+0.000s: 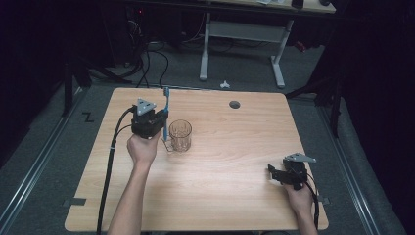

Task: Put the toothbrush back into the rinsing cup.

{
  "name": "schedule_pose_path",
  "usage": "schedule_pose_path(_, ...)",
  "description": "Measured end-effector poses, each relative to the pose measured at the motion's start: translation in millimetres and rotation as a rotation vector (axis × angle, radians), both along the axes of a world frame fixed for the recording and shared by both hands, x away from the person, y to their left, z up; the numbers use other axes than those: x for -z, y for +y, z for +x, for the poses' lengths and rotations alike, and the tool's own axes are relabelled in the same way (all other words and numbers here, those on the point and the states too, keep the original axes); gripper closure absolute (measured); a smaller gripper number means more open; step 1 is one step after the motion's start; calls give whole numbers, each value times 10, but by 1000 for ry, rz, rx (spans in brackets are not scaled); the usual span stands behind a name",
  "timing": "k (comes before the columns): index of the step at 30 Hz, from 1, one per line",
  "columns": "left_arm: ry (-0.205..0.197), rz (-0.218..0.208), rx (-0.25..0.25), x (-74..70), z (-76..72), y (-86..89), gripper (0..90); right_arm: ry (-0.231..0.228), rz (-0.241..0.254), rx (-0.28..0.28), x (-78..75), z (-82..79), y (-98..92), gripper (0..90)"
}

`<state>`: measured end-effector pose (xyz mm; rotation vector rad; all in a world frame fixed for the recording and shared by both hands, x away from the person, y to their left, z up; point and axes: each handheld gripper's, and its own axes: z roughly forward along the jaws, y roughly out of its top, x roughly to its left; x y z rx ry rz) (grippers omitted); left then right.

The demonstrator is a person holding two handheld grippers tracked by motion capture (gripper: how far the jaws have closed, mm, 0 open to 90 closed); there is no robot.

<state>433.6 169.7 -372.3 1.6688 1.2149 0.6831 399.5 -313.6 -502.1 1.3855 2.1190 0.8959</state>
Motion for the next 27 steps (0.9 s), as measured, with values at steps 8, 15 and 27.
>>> schedule_pose_path(8,-1,1,-10,39,46,-10,816,0,-1,0,0,0,-1,299)
schedule_pose_path(15,6,16,-2,73,60,-43,816,0,0,0,0,0,0,299)
schedule_pose_path(27,25,24,4,115,34,-28,814,0,0,0,0,0,0,299)
